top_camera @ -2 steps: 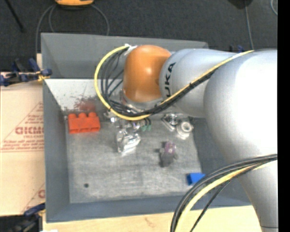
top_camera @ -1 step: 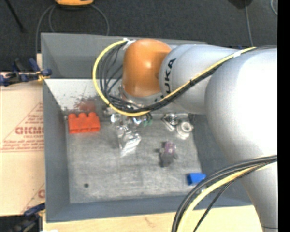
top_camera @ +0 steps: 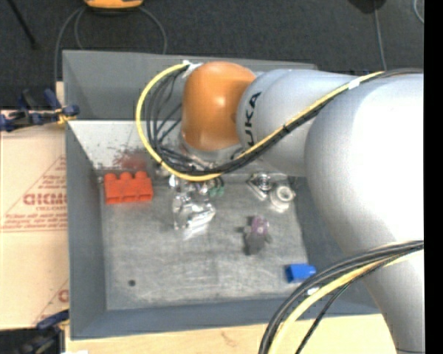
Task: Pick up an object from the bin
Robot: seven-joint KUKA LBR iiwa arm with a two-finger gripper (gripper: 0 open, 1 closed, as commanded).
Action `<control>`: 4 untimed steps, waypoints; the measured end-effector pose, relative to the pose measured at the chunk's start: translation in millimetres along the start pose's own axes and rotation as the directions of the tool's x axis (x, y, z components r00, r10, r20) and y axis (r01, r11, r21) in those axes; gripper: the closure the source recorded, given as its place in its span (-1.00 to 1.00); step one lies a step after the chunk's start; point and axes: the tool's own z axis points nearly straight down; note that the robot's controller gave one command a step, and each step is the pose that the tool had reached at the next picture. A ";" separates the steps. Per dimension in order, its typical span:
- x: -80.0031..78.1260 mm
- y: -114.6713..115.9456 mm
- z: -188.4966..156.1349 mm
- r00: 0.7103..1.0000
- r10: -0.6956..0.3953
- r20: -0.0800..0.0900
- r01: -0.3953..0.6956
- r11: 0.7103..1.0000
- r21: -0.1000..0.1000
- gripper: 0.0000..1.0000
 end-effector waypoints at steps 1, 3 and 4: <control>-9.7 38.9 -3.8 0.999 0.050 0.004 -0.050 0.999 0.000 -1.00; -20.9 54.7 5.8 0.999 0.042 0.006 -0.042 0.999 0.001 -1.00; -20.7 53.7 6.0 0.999 0.043 0.005 -0.043 0.999 0.002 1.00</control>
Offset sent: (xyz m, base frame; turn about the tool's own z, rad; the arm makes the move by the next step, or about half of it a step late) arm -0.0008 0.0379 0.0023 0.0539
